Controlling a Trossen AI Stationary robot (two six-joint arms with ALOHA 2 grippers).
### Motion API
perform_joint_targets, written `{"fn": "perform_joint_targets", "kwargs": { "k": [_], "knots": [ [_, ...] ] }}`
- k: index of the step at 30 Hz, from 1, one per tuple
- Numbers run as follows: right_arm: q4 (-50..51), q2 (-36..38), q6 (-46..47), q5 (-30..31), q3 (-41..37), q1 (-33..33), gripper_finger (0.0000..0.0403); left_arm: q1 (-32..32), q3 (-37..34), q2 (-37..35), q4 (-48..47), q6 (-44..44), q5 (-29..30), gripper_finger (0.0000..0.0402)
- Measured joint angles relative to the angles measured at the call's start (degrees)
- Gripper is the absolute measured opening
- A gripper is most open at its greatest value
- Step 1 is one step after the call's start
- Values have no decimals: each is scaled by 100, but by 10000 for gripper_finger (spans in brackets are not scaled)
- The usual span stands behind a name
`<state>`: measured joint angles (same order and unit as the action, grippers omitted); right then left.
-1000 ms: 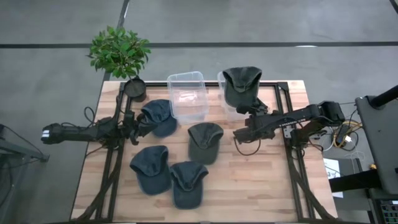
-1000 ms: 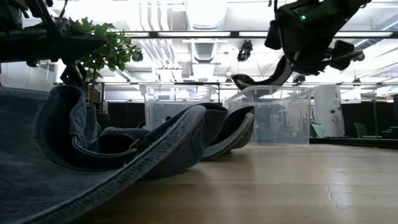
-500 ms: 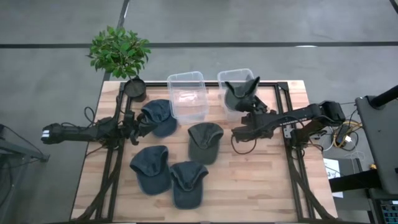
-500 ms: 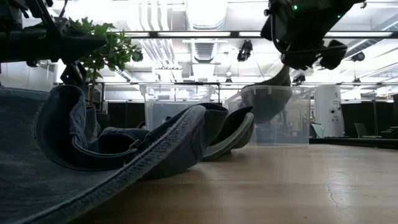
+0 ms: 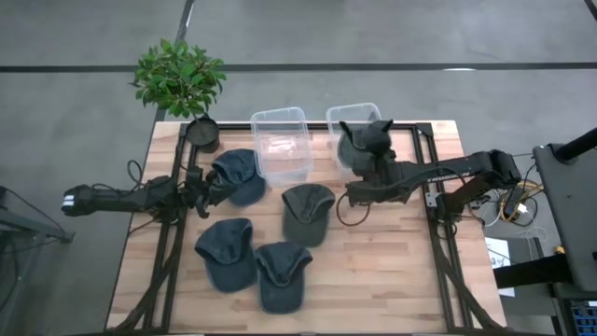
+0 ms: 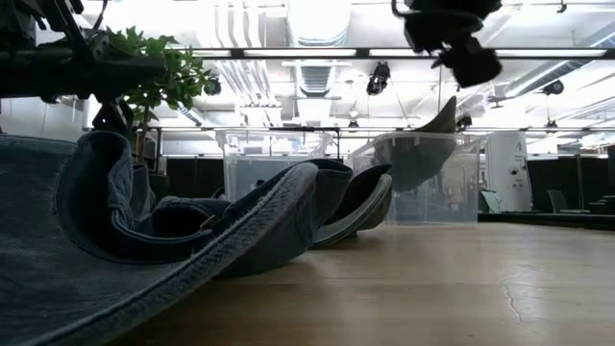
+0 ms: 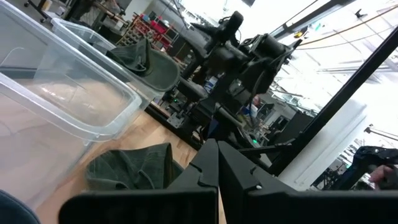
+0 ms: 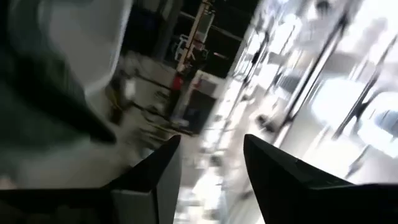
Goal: Pick & Place hat
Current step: Put the right green cap into the right transparent bin
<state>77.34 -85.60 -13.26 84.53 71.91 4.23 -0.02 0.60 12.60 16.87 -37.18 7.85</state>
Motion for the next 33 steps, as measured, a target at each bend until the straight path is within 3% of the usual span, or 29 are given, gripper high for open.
{"fn": "perform_joint_targets", "kwargs": {
  "k": [6,12,18,27,33],
  "knots": [
    [39,125,2350,-409,841,0,159,-4,0,0,-3,-8,-47,0],
    [162,663,4542,-2623,1773,-156,157,-4,0,-2,-1,-29,-41,0],
    [347,1579,6263,-4065,1868,-284,157,-4,0,-2,9,273,122,0],
    [367,2539,8843,-4768,921,-291,157,-4,0,-2,14,379,223,0],
    [282,2619,9479,-5010,466,-365,157,-6,-2,-2,6,739,217,0]
  ]
}}
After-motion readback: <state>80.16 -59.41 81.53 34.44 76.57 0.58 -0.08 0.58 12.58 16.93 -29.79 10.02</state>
